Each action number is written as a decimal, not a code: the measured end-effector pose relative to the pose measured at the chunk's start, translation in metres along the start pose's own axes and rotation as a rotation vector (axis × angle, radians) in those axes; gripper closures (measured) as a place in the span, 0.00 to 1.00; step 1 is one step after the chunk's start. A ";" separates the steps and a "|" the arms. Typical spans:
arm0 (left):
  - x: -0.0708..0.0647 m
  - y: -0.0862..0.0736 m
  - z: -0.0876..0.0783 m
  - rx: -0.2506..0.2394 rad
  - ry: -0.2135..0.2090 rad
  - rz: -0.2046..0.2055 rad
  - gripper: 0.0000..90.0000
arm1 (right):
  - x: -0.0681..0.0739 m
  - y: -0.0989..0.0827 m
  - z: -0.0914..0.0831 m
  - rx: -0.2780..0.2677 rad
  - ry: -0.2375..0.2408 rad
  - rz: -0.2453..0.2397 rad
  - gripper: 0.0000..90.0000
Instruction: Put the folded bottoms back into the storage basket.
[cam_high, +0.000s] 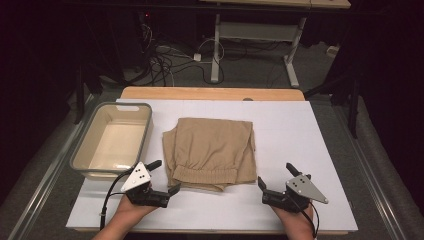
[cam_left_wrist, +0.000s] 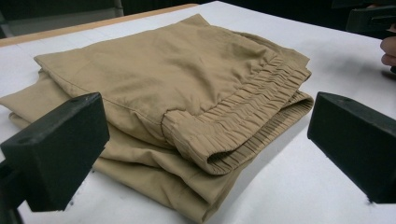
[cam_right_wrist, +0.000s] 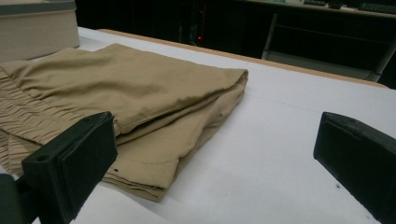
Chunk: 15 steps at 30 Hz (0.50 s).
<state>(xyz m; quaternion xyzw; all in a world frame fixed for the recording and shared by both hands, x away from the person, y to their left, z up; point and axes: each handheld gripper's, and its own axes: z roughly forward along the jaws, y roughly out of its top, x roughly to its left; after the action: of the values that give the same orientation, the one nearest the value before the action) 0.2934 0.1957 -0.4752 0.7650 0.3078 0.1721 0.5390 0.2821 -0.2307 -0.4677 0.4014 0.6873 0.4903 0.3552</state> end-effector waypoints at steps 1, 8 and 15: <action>0.001 0.000 0.000 0.014 0.001 0.000 0.00 | 0.001 0.000 0.002 0.005 0.007 -0.003 0.00; 0.003 0.001 -0.002 0.028 -0.025 -0.031 0.26 | 0.004 0.001 0.006 0.041 0.033 -0.006 0.06; 0.009 0.010 0.008 0.036 -0.015 -0.089 0.67 | 0.009 0.006 0.017 0.101 0.098 0.002 0.38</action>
<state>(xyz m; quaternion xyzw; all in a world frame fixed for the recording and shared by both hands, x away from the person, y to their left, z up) 0.3074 0.1935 -0.4695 0.7613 0.3403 0.1365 0.5347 0.2941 -0.2145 -0.4674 0.3952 0.7272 0.4744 0.3000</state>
